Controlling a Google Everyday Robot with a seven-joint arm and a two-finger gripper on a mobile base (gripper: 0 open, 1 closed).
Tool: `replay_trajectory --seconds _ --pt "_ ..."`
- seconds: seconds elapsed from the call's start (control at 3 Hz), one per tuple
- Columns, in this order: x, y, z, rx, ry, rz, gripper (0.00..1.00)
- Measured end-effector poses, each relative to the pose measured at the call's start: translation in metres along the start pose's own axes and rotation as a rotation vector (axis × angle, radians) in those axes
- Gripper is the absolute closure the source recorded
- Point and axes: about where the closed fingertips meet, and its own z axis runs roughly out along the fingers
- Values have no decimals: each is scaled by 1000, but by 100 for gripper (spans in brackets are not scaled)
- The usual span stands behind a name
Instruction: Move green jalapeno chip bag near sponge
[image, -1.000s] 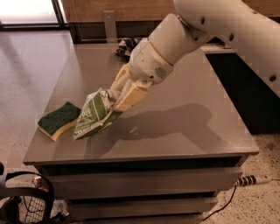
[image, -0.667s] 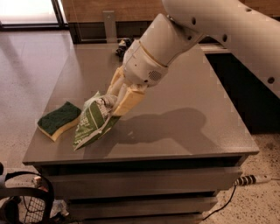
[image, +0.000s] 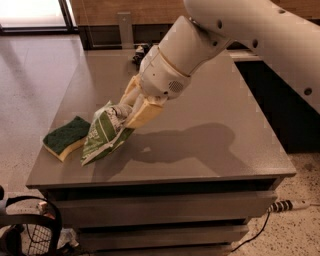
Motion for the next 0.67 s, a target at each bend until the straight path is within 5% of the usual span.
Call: replay_trajectory --seconds 0.67 --pt "-2 0 2 -3 0 -4 0"
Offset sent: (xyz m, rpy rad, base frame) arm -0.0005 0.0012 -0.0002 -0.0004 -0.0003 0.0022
